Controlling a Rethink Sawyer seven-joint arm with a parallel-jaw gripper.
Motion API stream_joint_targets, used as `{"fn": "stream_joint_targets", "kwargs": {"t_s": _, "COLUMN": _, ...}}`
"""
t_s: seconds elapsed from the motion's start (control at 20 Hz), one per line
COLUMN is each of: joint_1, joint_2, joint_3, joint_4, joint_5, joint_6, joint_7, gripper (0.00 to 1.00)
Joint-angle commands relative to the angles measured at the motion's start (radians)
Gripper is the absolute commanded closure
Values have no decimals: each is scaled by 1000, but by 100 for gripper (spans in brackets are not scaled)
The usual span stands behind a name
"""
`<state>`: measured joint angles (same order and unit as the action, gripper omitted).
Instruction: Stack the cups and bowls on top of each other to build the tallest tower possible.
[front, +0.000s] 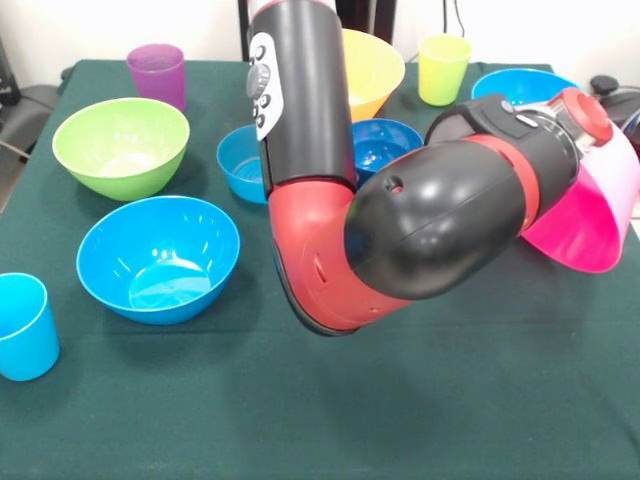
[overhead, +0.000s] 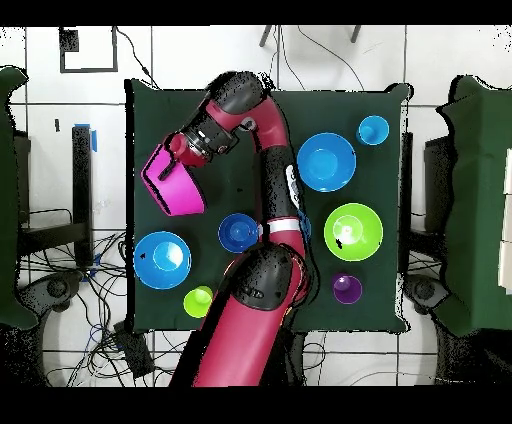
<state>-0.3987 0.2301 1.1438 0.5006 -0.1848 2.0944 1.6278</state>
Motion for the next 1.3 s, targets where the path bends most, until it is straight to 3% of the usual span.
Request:
{"fn": "stream_joint_targets", "kwargs": {"t_s": 0.05, "joint_1": 0, "joint_2": 91, "joint_3": 34, "joint_4": -87, "joint_5": -57, "joint_6": 42, "joint_7": -305, "gripper": 100}}
{"fn": "stream_joint_targets", "kwargs": {"t_s": 0.4, "joint_1": -3, "joint_2": 125, "joint_3": 84, "joint_4": -88, "joint_5": -12, "joint_6": 11, "joint_7": -272, "gripper": 100}}
{"fn": "stream_joint_targets", "kwargs": {"t_s": 0.45, "joint_1": -5, "joint_2": 130, "joint_3": 95, "joint_4": -87, "joint_5": -6, "joint_6": 1, "joint_7": -252, "gripper": 0}}
{"fn": "stream_joint_targets", "kwargs": {"t_s": 0.65, "joint_1": -5, "joint_2": 134, "joint_3": 98, "joint_4": -84, "joint_5": 8, "joint_6": 12, "joint_7": -208, "gripper": 0}}
{"fn": "stream_joint_targets", "kwargs": {"t_s": 1.3, "joint_1": -24, "joint_2": 90, "joint_3": 58, "joint_4": -58, "joint_5": -26, "joint_6": 3, "joint_7": -208, "gripper": 0}}
